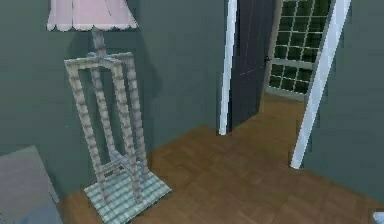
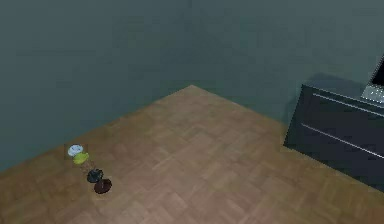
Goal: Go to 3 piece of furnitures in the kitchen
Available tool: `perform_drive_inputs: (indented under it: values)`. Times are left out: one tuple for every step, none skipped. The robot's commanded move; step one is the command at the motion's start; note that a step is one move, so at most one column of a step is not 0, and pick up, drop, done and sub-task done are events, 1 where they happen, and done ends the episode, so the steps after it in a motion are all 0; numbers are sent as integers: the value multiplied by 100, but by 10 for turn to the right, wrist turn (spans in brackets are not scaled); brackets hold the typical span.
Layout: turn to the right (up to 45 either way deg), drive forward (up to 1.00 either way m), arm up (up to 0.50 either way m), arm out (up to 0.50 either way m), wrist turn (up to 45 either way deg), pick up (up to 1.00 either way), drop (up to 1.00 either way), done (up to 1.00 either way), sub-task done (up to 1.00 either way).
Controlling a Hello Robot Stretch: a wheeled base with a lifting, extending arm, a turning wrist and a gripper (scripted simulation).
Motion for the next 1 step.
perform_drive_inputs:
  values:
    - [240, 0, 0, 0, 0, 0, 0, 0, 0]
